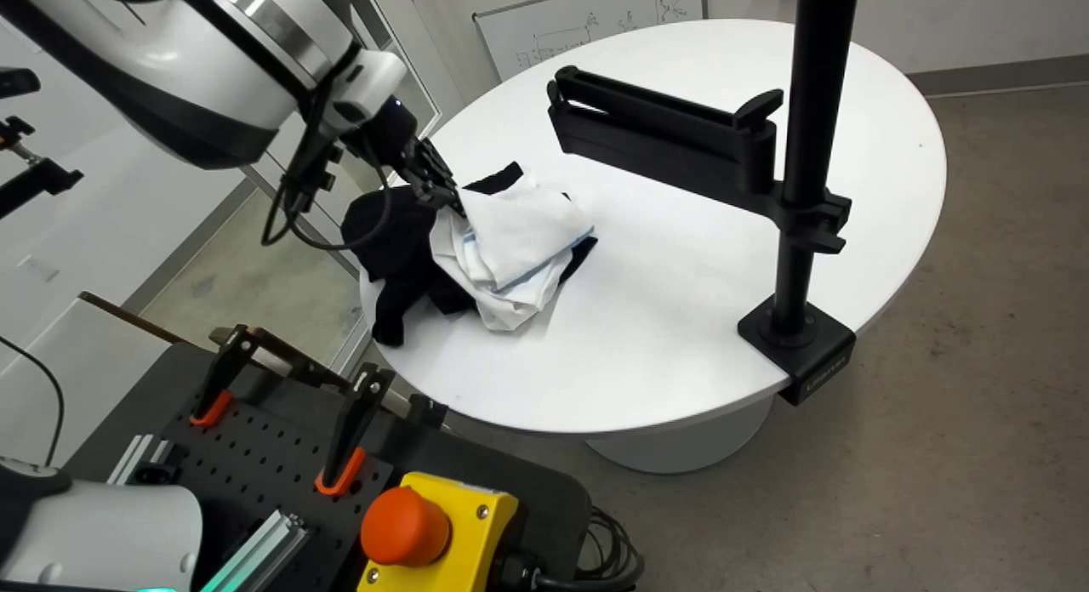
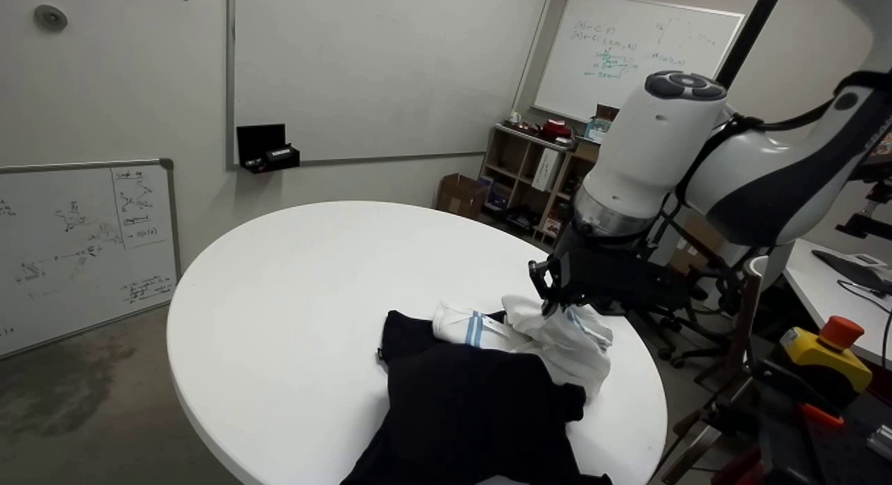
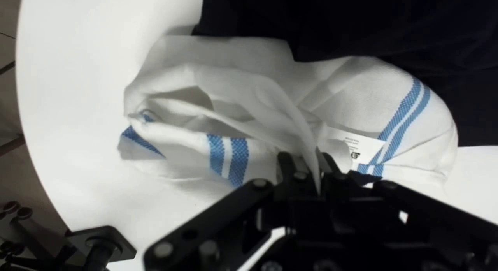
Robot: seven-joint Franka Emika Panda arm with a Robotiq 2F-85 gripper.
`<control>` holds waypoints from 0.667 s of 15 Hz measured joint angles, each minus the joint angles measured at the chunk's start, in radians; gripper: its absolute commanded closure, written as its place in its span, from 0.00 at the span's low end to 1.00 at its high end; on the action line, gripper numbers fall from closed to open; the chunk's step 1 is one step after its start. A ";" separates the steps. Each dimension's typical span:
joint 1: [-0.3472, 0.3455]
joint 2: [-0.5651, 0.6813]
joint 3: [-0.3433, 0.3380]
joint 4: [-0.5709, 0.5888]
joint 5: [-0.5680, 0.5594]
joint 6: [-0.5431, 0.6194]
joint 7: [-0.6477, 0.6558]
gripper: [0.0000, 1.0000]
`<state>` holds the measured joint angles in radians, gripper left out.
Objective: Hang the white cloth on the black stand
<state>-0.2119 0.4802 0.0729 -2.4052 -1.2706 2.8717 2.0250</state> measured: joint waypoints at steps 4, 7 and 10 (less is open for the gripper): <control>-0.082 -0.182 0.077 -0.141 0.273 0.014 -0.258 0.99; -0.181 -0.315 0.186 -0.231 0.520 0.019 -0.460 0.99; -0.264 -0.418 0.291 -0.289 0.770 0.040 -0.634 0.99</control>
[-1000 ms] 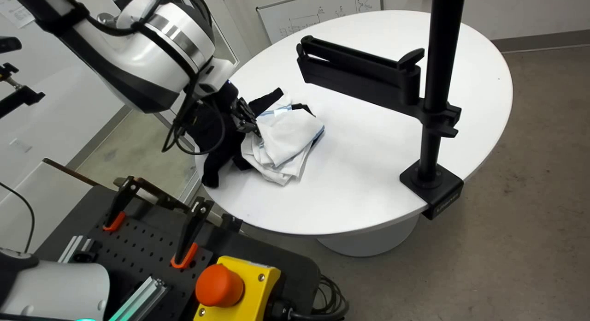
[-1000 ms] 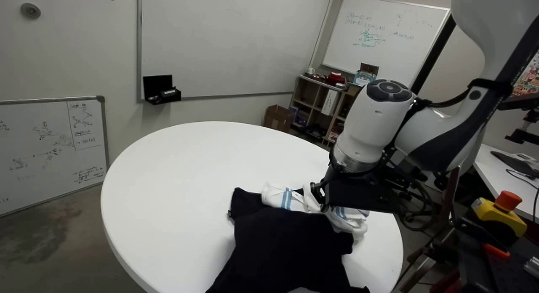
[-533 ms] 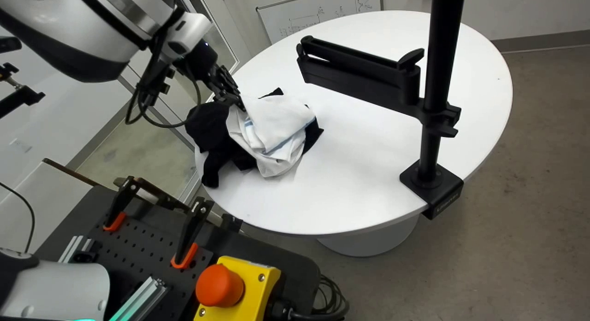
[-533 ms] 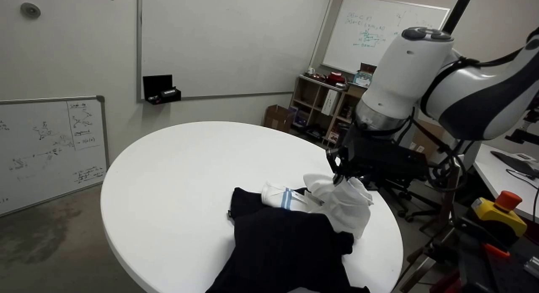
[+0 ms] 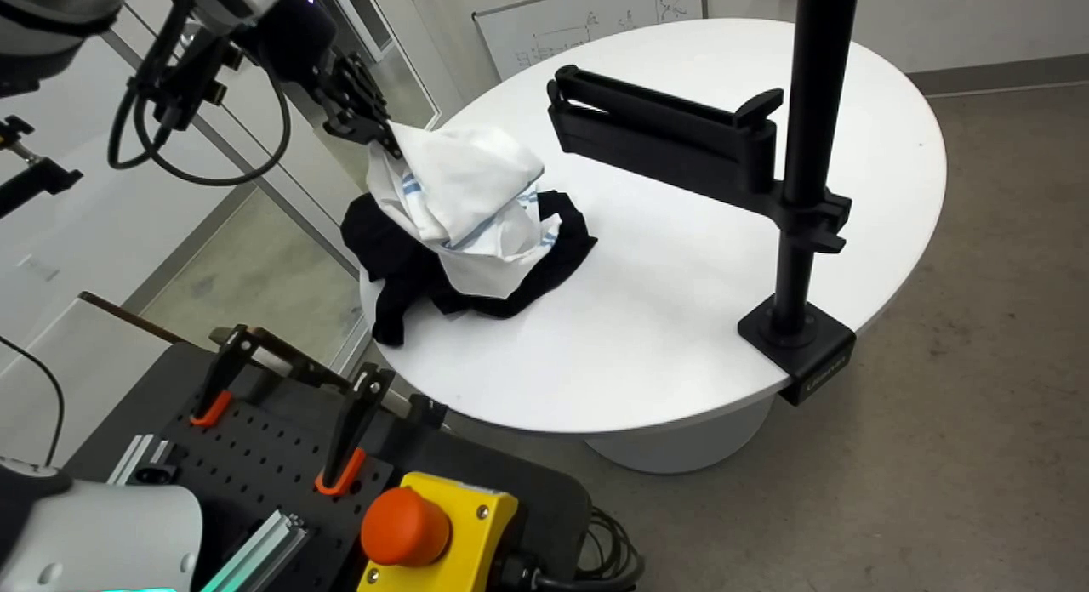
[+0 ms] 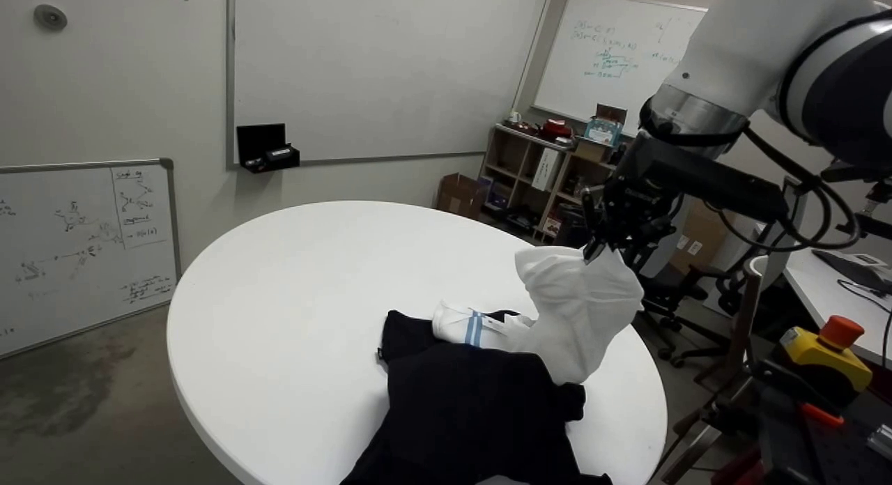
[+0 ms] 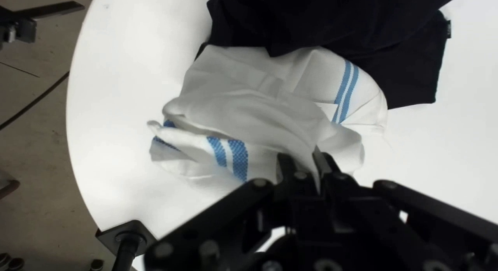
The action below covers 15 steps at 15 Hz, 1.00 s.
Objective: Hang the white cloth on the black stand
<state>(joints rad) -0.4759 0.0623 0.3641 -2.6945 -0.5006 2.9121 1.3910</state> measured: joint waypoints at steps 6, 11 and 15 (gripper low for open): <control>0.145 -0.145 -0.095 0.012 0.454 -0.137 -0.360 0.99; 0.246 -0.401 -0.281 0.063 0.488 -0.424 -0.505 0.99; 0.236 -0.590 -0.359 0.145 0.482 -0.660 -0.597 0.99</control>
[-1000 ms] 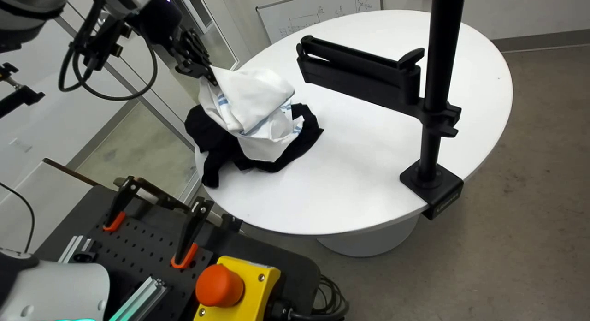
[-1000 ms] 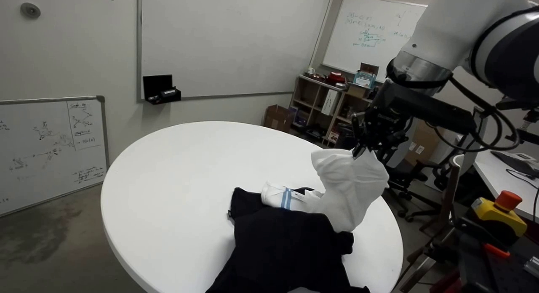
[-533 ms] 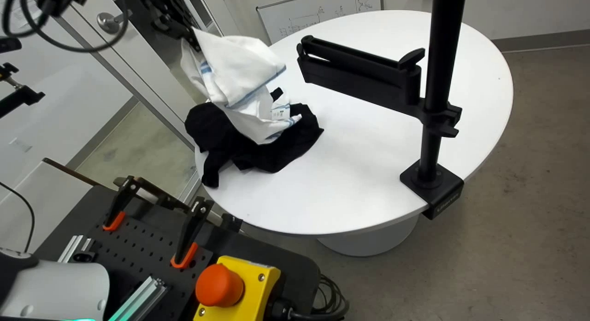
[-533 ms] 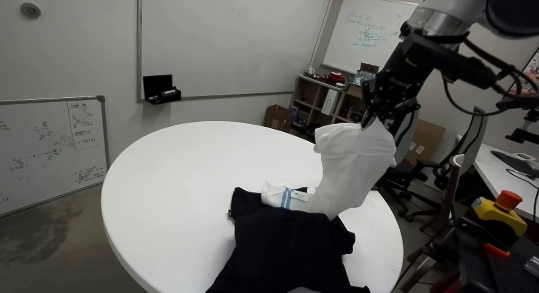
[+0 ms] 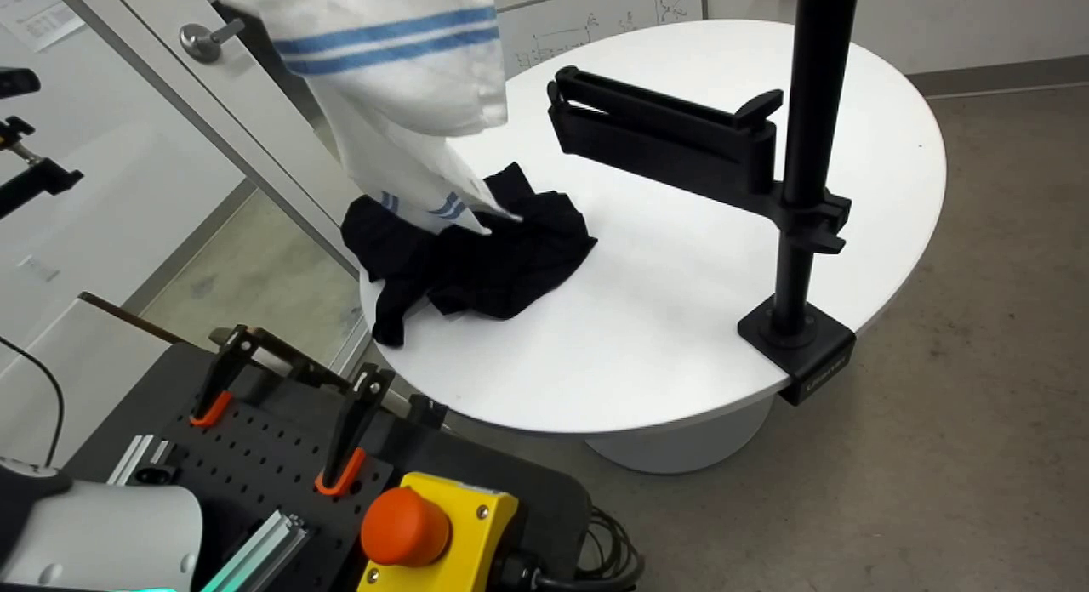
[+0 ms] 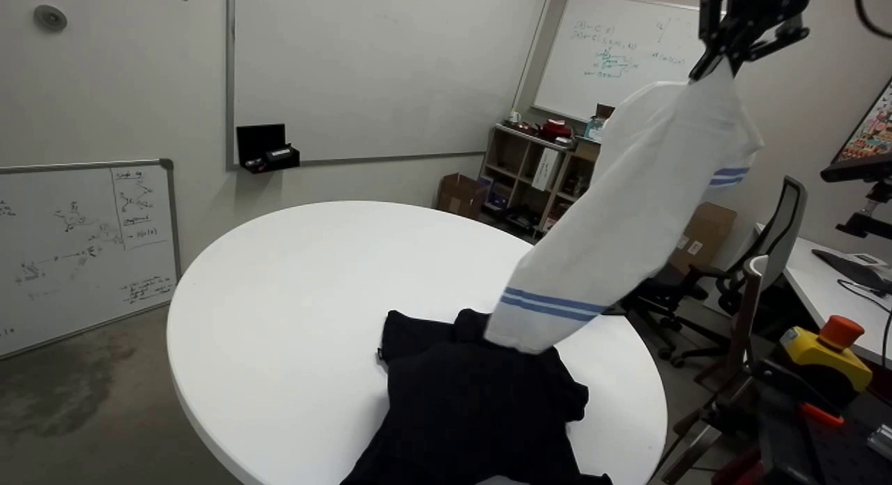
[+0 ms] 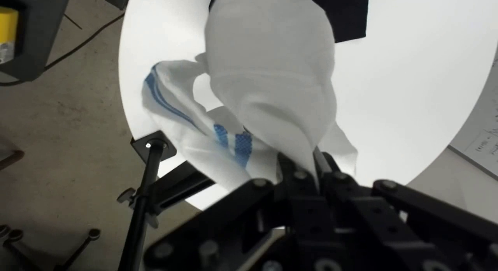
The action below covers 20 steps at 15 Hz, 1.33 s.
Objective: Hang the white cloth on the black stand
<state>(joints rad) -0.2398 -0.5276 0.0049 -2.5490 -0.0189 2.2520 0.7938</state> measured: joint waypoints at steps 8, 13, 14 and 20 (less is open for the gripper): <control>-0.067 -0.145 -0.055 0.114 -0.018 -0.208 -0.100 0.99; -0.103 -0.121 -0.084 0.129 -0.019 -0.251 -0.121 0.99; -0.111 -0.105 -0.092 0.136 -0.019 -0.258 -0.122 0.99; -0.136 0.087 -0.127 0.263 -0.021 -0.291 -0.122 0.99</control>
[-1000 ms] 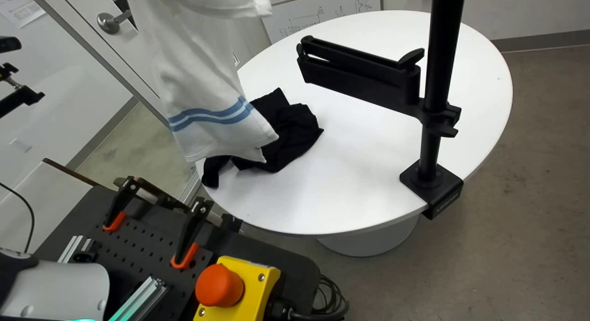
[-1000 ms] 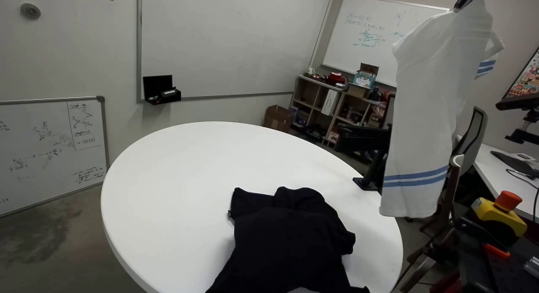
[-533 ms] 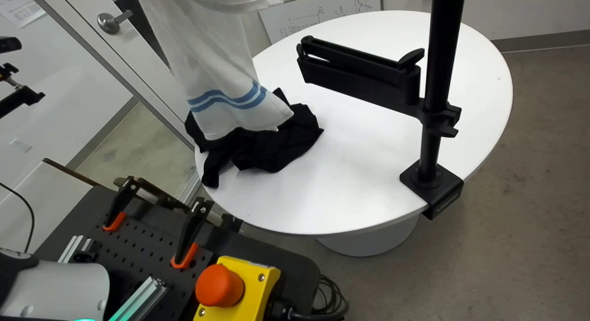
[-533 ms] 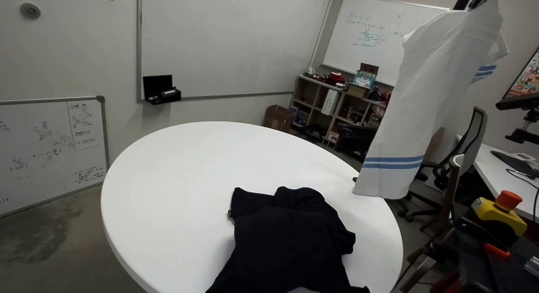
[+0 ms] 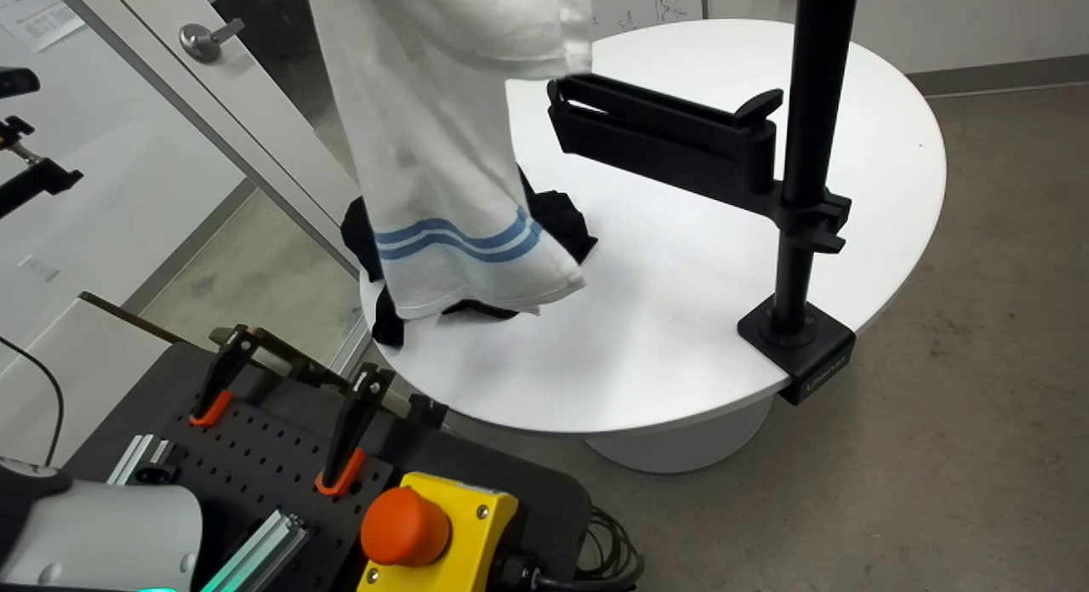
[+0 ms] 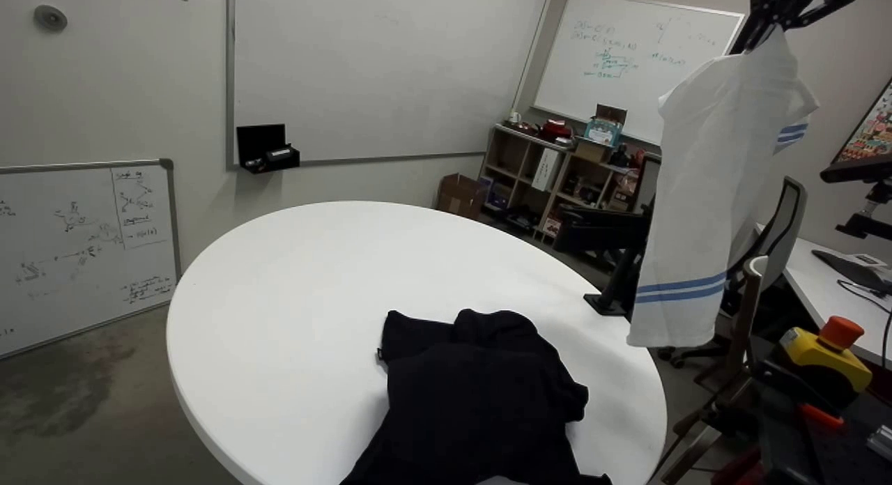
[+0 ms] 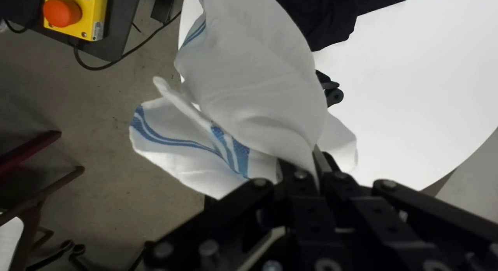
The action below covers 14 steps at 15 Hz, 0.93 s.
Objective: Hang the white cloth on the black stand
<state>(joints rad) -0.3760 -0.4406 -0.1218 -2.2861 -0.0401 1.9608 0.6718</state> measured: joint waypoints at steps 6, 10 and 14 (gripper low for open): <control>0.003 0.232 -0.029 0.193 0.000 -0.107 0.004 0.99; 0.008 0.376 -0.065 0.314 0.000 -0.178 0.016 0.99; 0.017 0.508 -0.100 0.445 0.000 -0.236 0.043 0.99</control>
<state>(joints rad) -0.3594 0.0671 -0.2218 -1.8410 -0.0401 1.7250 0.7150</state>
